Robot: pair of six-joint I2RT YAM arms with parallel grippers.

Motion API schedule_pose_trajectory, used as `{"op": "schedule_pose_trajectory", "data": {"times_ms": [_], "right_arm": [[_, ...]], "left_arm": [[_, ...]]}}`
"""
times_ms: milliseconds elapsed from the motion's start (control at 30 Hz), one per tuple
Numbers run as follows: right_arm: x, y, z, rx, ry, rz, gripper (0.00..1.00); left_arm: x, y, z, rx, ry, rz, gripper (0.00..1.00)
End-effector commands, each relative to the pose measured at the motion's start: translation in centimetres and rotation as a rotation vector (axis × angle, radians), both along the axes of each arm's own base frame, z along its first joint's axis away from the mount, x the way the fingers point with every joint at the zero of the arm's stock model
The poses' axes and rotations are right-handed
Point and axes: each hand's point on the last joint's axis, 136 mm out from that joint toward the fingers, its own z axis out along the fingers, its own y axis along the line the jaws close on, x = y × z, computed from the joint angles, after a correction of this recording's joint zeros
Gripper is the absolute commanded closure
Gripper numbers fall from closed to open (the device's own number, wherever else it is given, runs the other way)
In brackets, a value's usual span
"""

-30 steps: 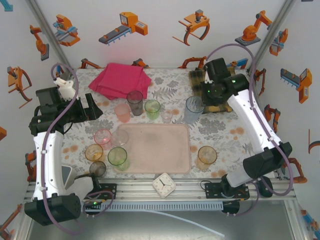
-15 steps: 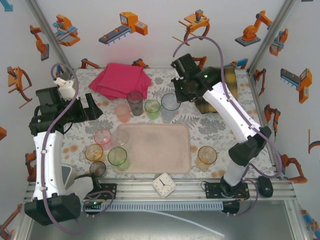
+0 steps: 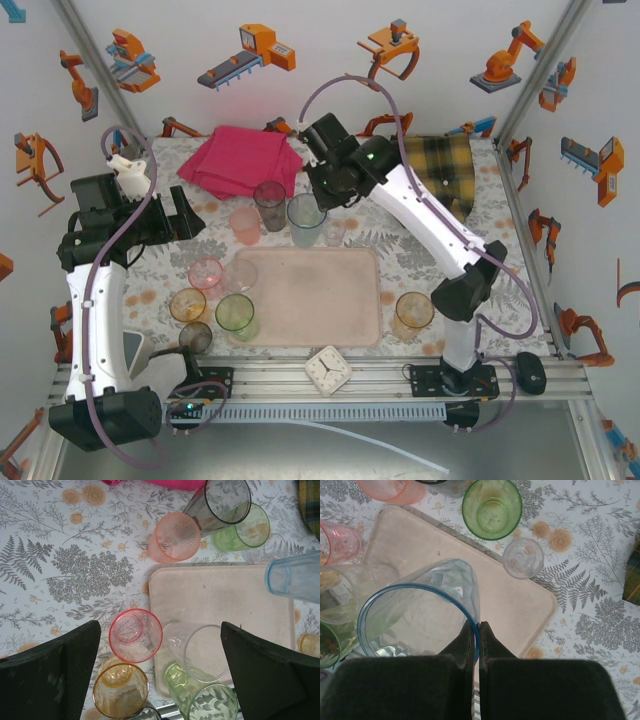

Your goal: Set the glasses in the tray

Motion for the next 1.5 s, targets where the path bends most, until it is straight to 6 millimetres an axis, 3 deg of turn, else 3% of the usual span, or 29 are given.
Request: {"op": "schedule_pose_trajectory", "data": {"times_ms": [0,633,1467], "right_arm": [[-0.4,0.8,1.5,0.029,-0.026,0.013,1.0],[-0.3,4.9,0.8,0.019,-0.038,0.1,1.0],[0.2,12.2,-3.3,0.067,-0.044,0.21,1.0]], "left_arm": [[-0.5,-0.3,0.8,-0.001,-0.019,-0.017,0.03],[-1.3,0.4,2.0,0.006,-0.062,0.011,0.03],[-0.9,0.7,1.4,-0.014,-0.041,0.025,0.03]]}}
